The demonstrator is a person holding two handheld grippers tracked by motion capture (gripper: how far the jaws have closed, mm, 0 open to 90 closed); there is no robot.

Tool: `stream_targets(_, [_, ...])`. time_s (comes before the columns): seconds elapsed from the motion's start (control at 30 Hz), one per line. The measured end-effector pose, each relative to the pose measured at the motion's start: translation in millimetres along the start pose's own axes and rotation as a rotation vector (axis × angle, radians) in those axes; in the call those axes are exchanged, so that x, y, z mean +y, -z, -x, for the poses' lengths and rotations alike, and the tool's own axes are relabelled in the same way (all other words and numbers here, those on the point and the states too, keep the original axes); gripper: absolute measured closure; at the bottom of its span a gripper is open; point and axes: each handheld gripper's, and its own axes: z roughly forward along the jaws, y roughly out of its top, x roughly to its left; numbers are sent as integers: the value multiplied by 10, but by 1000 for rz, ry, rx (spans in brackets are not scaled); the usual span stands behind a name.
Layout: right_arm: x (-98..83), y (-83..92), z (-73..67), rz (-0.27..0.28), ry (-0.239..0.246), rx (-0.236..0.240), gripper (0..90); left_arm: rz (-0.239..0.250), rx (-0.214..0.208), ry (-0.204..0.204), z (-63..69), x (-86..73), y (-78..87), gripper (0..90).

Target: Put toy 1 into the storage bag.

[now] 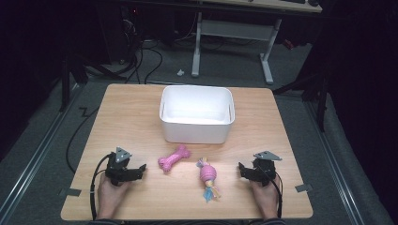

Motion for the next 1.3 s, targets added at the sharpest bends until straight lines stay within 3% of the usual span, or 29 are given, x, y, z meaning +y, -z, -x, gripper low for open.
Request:
stream_targets(0.93, [0, 3, -4, 2, -2, 4, 204, -5, 10, 9, 23, 10, -12, 142])
stream_targets(1.2, [-1, 3, -3, 3, -2, 4, 208, -1, -1, 1, 14, 0, -1, 152])
stream_targets(1.3, [-1, 4, -4, 3, -2, 4, 208, 1, -18, 19, -10, 3, 17, 156])
